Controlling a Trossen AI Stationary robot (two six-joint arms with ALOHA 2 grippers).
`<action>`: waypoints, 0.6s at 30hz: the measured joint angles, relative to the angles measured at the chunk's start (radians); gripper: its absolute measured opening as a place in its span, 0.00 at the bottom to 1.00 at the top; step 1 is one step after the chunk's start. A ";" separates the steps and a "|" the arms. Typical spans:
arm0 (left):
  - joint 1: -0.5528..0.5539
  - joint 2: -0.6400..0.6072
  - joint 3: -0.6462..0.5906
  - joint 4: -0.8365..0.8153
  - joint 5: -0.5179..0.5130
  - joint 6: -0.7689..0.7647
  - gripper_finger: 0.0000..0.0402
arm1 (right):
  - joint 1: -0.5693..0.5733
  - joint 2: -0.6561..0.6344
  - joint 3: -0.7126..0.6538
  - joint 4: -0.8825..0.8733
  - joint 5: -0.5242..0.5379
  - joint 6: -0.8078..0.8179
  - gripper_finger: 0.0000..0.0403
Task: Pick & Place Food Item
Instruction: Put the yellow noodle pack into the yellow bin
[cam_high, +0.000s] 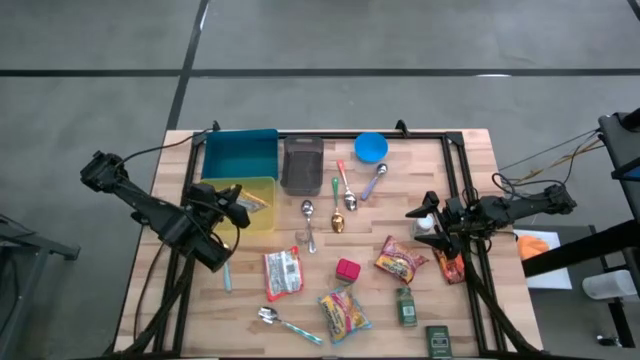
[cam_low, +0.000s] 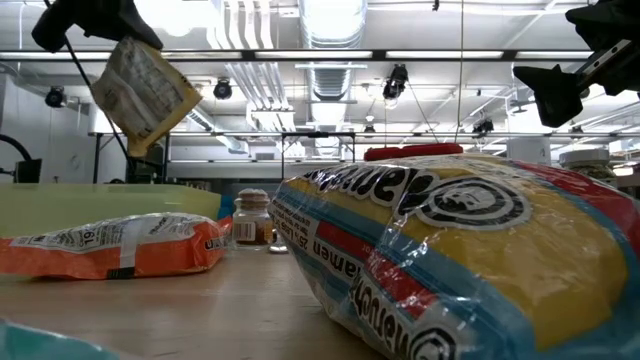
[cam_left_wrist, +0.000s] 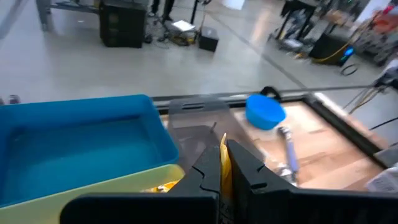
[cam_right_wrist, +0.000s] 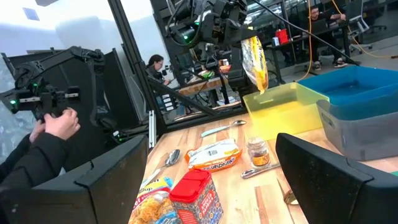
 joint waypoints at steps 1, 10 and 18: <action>0.006 0.000 0.000 -0.008 0.014 -0.002 0.00 | 0.000 0.000 0.000 0.000 0.000 0.000 0.87; 0.082 0.000 -0.029 -0.046 0.039 -0.006 0.00 | 0.000 0.000 0.000 0.000 0.000 0.000 0.87; 0.187 0.000 -0.203 0.070 -0.002 -0.078 0.00 | 0.000 0.000 0.000 0.000 0.000 0.000 0.87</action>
